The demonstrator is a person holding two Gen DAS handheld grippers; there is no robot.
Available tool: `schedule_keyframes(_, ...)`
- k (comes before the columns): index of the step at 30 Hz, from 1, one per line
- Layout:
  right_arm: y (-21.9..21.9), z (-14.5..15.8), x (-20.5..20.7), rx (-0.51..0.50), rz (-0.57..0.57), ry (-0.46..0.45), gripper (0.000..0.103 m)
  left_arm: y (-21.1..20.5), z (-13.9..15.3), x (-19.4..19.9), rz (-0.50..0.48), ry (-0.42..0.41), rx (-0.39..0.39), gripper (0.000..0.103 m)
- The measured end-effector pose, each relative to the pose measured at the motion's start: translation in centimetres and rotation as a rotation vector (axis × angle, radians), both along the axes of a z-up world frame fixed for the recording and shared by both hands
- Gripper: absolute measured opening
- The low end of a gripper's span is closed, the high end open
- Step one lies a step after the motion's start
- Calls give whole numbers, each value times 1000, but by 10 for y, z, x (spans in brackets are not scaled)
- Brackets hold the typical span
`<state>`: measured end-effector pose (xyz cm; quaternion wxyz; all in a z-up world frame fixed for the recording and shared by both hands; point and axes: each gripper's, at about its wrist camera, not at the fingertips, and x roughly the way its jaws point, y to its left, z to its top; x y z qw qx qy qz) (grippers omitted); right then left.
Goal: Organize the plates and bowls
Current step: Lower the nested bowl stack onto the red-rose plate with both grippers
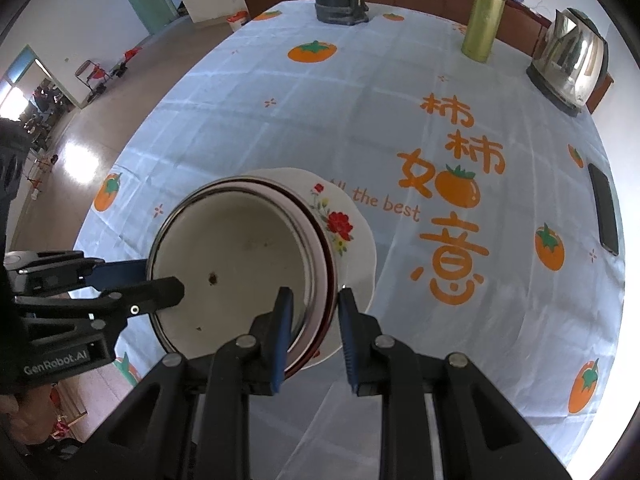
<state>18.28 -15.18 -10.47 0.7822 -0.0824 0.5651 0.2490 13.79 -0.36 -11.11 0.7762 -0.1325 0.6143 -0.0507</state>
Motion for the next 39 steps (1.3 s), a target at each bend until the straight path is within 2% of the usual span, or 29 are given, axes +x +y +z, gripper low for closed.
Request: schedule_keyframes(39,8,-5,13,-13,-5,15,23,6,-11,7,7,38,-25,33)
